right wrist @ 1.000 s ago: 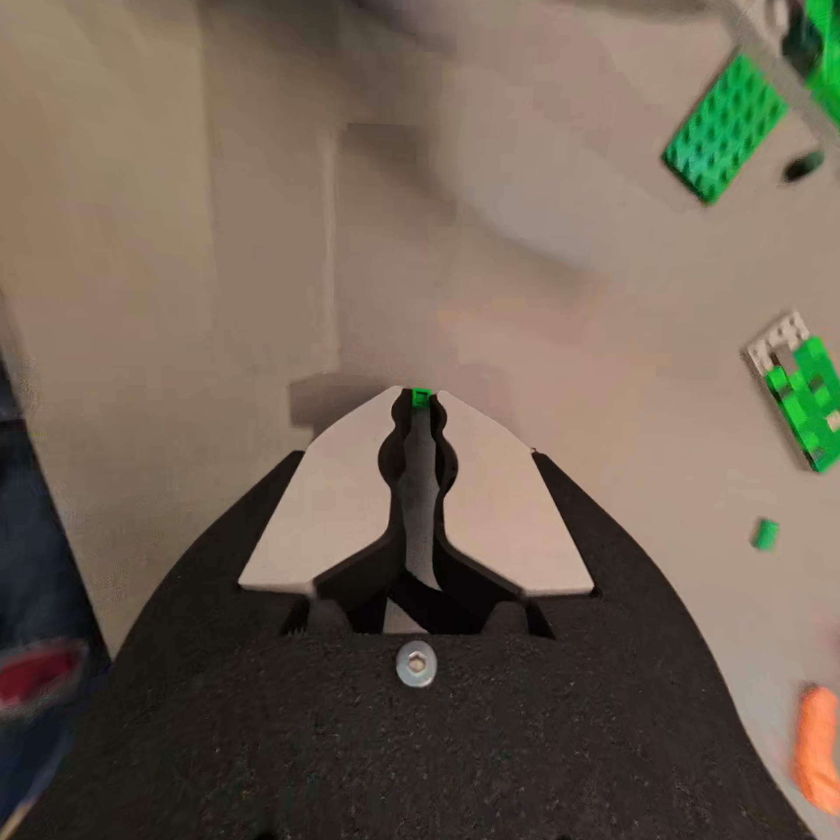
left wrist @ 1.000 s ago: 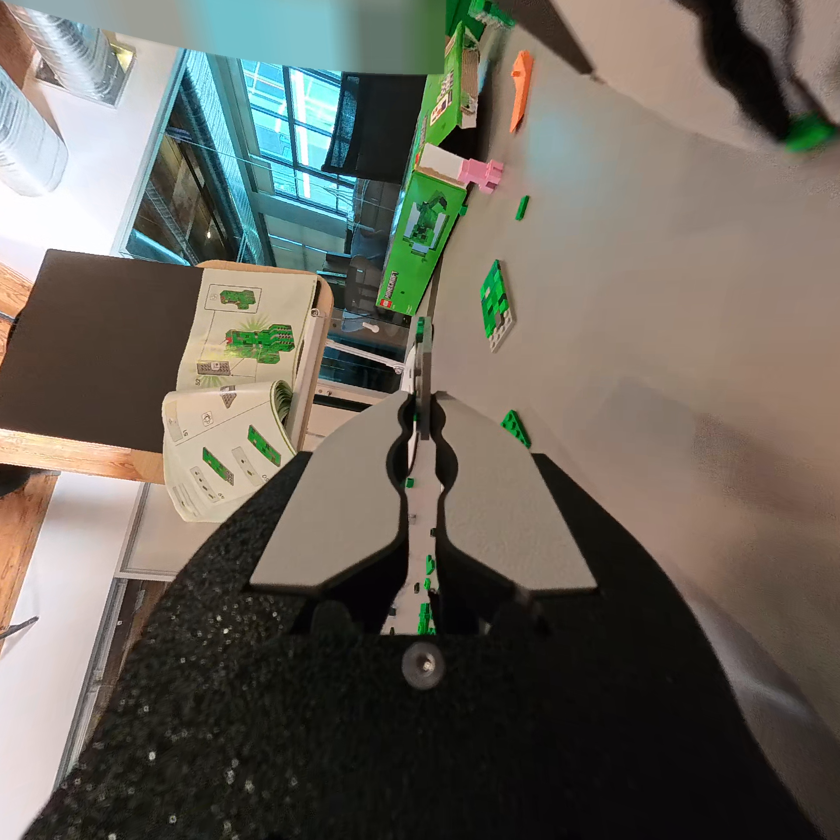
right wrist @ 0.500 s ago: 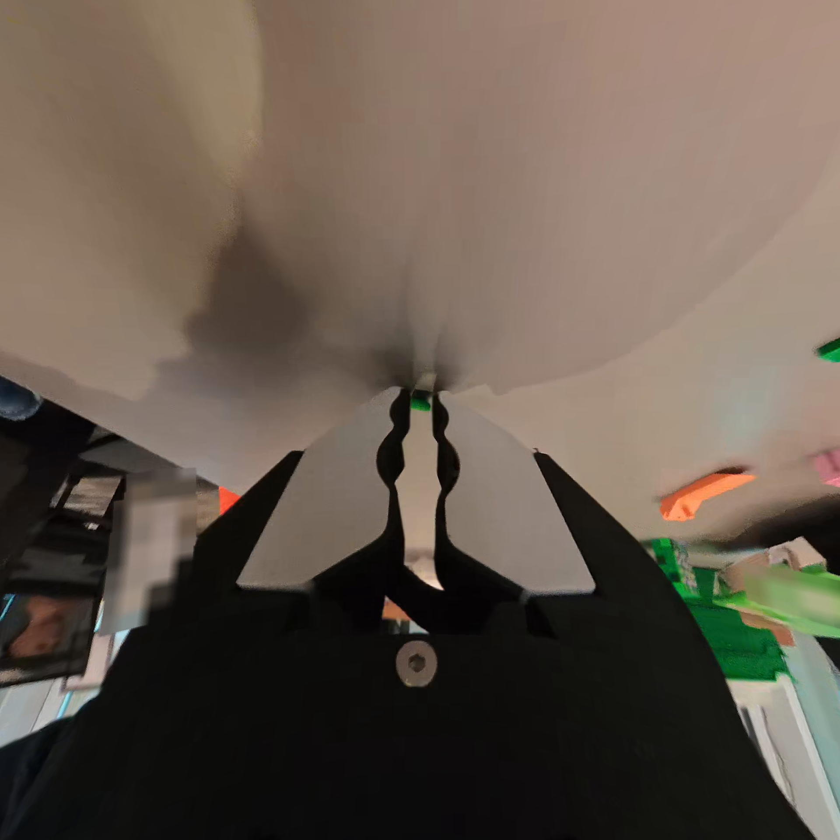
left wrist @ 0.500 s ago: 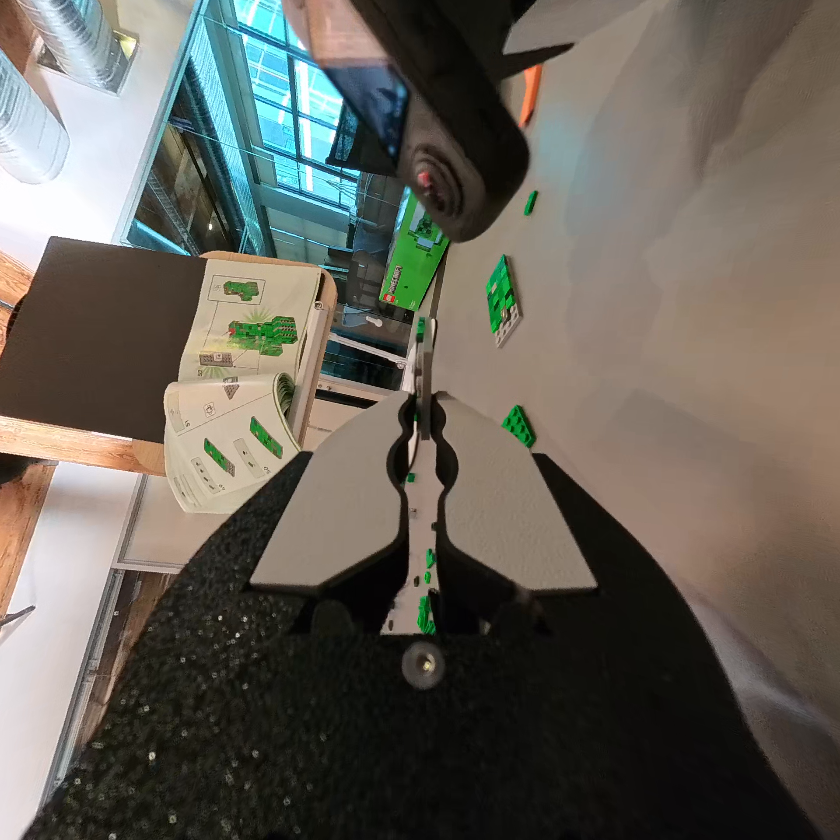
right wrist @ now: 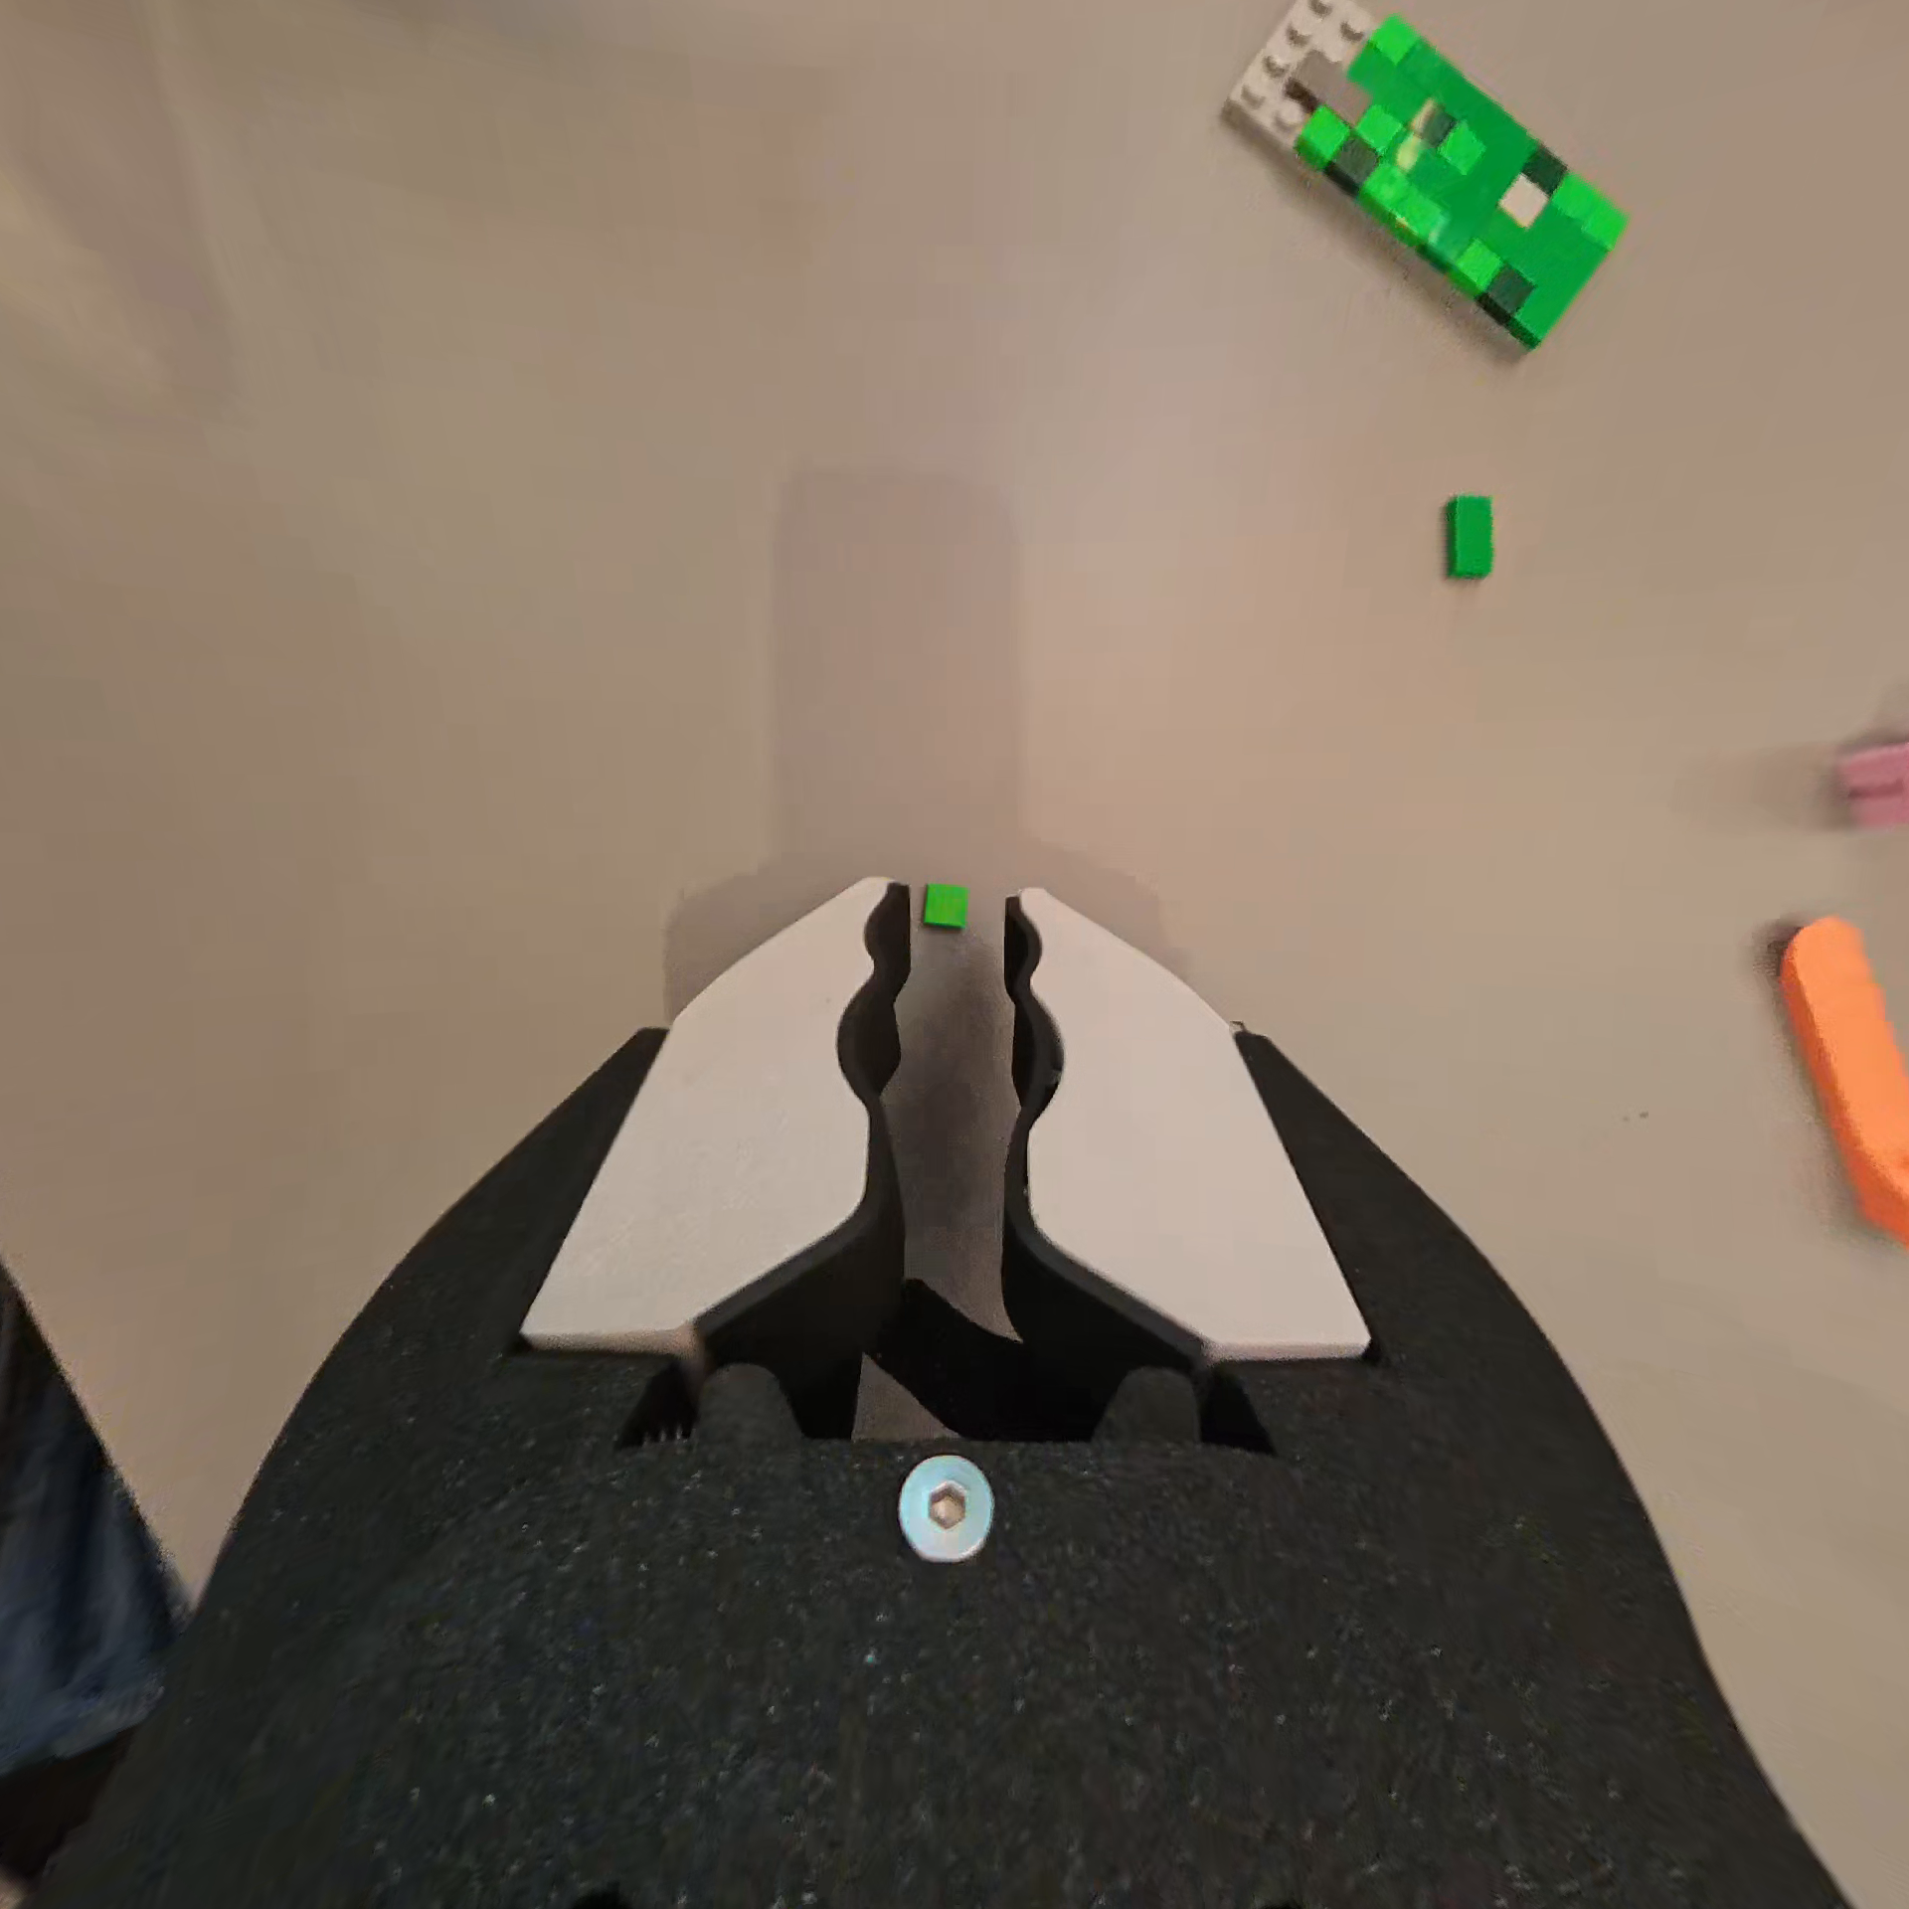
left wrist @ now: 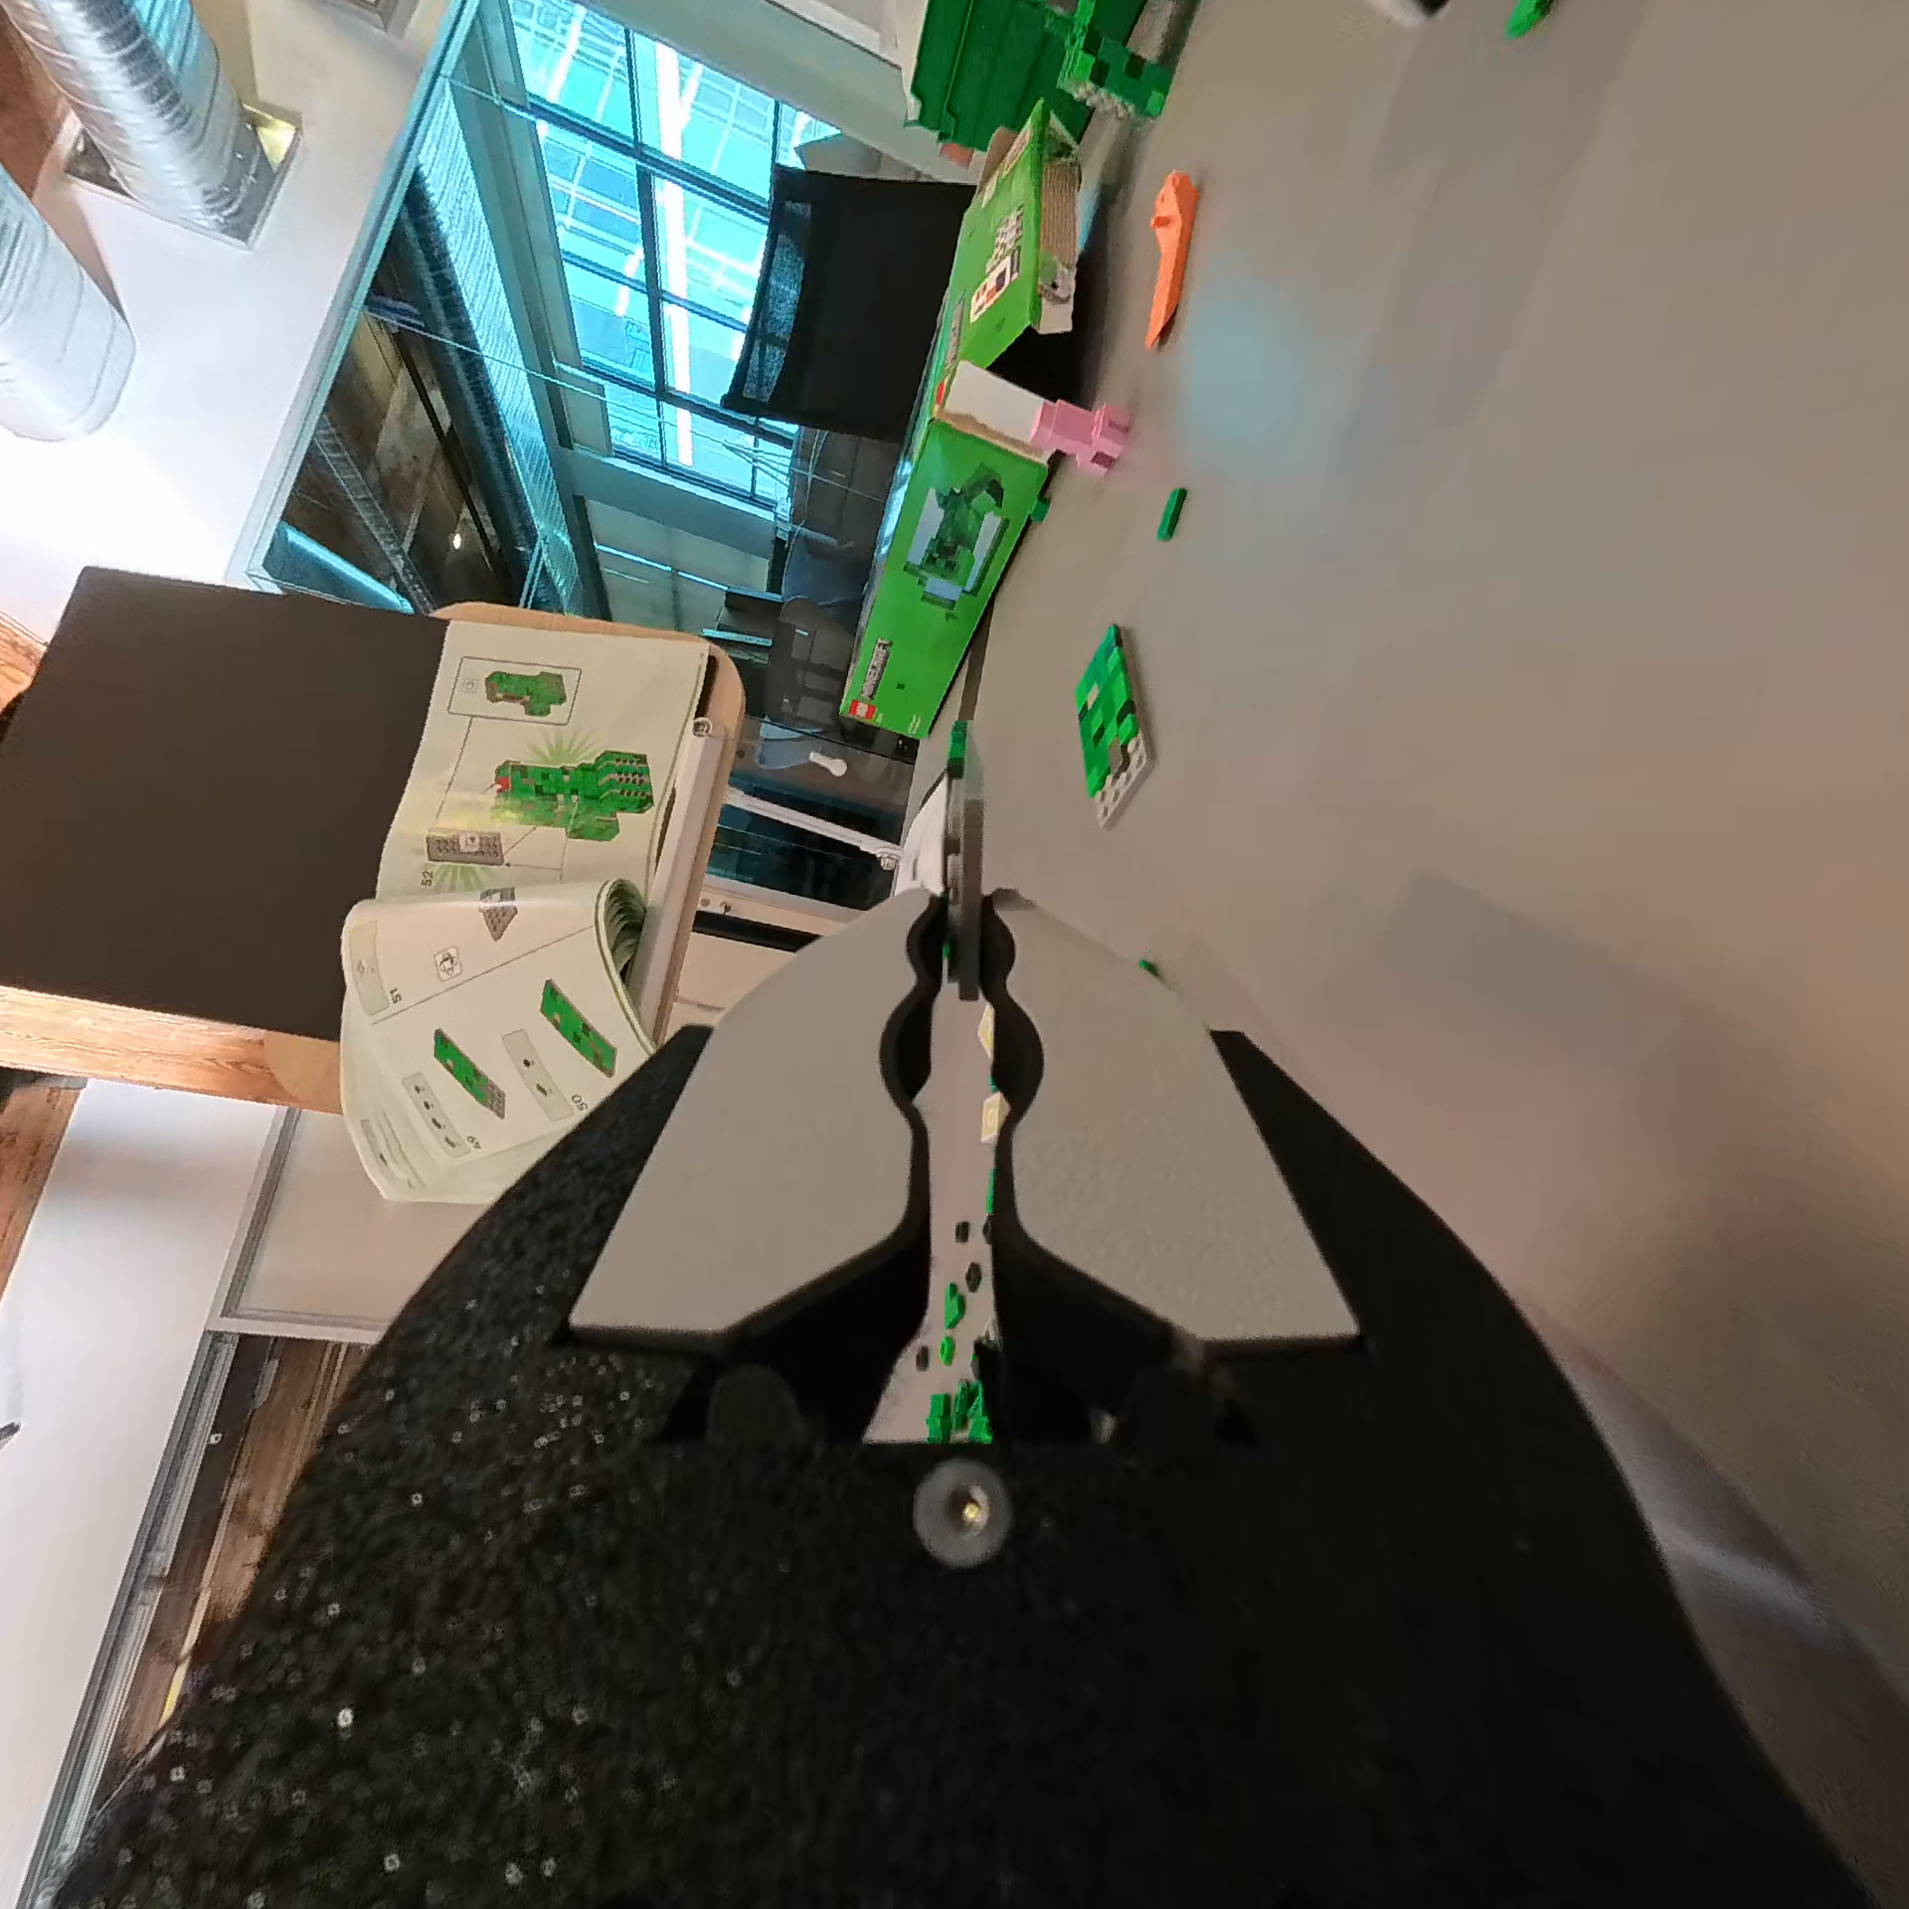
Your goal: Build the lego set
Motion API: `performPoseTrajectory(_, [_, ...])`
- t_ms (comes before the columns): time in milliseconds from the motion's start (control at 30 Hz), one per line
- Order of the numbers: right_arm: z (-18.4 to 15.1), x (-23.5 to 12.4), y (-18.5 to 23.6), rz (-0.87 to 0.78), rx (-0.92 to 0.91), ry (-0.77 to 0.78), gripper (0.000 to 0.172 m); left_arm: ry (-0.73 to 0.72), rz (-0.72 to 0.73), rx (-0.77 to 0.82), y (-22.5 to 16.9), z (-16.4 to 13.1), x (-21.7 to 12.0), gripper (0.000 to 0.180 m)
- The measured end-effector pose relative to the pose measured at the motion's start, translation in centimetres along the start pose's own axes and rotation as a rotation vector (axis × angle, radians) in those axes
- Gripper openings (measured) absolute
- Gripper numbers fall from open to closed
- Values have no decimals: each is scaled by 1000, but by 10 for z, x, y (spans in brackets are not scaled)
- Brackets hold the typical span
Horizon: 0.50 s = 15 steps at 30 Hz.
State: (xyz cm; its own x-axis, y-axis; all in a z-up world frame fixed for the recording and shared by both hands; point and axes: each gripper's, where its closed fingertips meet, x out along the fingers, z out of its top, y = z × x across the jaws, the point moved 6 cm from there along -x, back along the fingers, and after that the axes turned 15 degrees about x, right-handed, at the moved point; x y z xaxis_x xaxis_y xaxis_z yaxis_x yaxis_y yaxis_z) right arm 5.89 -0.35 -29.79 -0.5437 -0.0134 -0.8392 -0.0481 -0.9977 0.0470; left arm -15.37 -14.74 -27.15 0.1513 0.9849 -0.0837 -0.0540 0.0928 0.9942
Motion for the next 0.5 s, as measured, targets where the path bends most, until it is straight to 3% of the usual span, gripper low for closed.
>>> performPoseTrajectory(367, [-16, 10, 0, -8, 59, -116, 7, -23, 2, 18, -1, 7, 1, 5])
performPoseTrajectory(500, [2, 7, 9, 6, 53, -147, 7, -12, 31, 65, 1, 14, 2, 5])
